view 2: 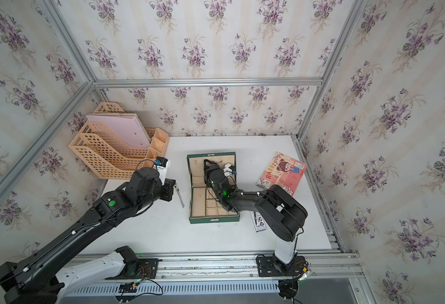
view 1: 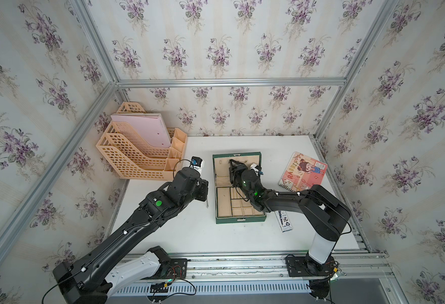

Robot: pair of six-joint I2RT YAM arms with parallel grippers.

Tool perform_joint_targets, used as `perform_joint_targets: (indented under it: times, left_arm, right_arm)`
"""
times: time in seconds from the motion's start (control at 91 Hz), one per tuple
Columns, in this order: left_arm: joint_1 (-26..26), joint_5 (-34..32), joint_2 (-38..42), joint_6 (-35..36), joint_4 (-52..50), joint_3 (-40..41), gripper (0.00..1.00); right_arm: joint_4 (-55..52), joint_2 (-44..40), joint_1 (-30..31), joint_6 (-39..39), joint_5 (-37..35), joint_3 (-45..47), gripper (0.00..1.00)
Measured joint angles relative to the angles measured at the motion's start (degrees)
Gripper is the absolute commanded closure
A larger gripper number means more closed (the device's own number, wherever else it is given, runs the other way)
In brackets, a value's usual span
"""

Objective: Put jewelry chain into jewelry box
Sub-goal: Open the fastener on the jewelry box.

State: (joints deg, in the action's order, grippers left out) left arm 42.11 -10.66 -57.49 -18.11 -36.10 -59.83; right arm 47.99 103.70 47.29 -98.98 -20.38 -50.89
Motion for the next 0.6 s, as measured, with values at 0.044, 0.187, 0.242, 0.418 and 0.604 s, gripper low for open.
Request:
perform_joint_targets:
  times: [0.044,0.187,0.242,0.418,0.604]
  left_arm:
    - [0.0,0.0,0.0,0.0,0.0,0.0,1.00]
    - [0.0,0.2,0.0,0.0,0.0,0.1,1.00]
    - [0.0,0.2,0.1,0.0,0.0,0.1,1.00]
    - [0.0,0.2,0.2,-0.1,0.0,0.2,1.00]
    - [0.0,0.3,0.2,-0.2,0.0,0.3,1.00]
  right_arm:
    - [-0.2,0.3,0.0,0.0,0.0,-0.5,0.48]
    - [-0.3,1.0,0.0,0.0,0.0,-1.0,0.51]
    - [-0.4,1.1,0.0,0.0,0.1,-1.0,0.52]
    - [-0.2,1.4,0.0,-0.2,0.1,-0.7,0.56]
    - [1.0,1.4,0.0,-0.3,0.3,0.0,0.60]
